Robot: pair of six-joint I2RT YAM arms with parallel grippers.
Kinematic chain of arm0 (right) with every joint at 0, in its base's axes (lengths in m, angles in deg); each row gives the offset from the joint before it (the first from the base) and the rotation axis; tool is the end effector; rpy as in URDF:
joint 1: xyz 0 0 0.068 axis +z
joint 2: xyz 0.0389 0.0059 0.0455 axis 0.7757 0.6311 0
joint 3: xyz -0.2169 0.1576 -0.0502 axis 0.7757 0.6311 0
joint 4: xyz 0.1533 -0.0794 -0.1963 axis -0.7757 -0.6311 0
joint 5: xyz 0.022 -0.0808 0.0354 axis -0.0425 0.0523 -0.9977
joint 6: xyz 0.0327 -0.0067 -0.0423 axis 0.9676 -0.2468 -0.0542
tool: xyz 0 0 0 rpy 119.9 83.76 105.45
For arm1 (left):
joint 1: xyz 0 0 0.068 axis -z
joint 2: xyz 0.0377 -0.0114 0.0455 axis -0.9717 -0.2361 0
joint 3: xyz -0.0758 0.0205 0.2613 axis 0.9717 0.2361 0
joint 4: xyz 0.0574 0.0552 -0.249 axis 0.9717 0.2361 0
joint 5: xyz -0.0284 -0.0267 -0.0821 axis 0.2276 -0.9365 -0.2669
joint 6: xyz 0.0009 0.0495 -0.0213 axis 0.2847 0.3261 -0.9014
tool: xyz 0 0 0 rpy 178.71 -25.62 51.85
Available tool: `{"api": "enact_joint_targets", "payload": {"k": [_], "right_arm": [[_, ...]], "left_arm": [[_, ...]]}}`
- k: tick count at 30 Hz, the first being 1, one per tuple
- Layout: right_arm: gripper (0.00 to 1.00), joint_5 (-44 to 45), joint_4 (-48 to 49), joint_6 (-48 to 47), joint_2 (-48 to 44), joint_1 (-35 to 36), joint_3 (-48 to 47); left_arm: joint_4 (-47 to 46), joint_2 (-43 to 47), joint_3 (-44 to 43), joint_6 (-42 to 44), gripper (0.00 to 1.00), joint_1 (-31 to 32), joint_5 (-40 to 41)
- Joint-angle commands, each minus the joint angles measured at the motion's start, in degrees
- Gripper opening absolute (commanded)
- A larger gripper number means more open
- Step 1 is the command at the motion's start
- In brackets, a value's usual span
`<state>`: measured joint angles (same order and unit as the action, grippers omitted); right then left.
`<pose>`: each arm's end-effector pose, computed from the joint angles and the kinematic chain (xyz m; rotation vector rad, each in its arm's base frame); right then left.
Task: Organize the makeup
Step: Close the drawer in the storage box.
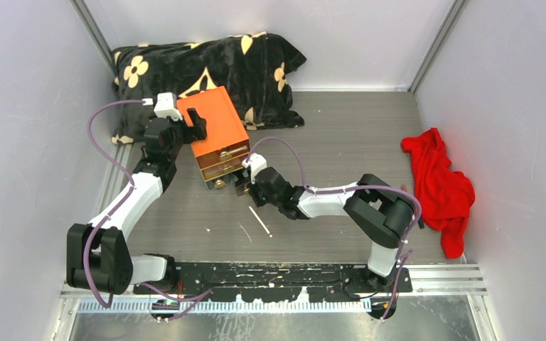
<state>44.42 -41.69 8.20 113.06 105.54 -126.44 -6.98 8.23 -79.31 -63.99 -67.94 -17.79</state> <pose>0.2164 0.2967 0.1591 -0.7250 2.0486 0.5270 0.2968 -0.0420 0.2951 -0.1348 1.7633 -0.2483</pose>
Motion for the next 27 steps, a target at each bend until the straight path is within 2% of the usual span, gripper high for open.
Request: {"api": "enact_joint_targets", "payload": {"k": [1, 17, 27], "right_arm": [[0.01, 6.3, 7.8, -2.7, -0.2, -0.1, -4.6], [0.01, 9.8, 11.3, -5.9, 7.3, -0.8, -10.6], [0.01, 11.0, 11.8, -6.8, 6.6, -1.0, -9.5]], "left_arm": [[12.3, -2.7, 3.3, 3.5, 0.86, -0.1, 1.2], [12.3, -3.3, 2.9, 3.6, 0.86, -0.1, 1.0], [12.6, -3.4, 2.6, 3.7, 0.86, -0.2, 1.0]]}}
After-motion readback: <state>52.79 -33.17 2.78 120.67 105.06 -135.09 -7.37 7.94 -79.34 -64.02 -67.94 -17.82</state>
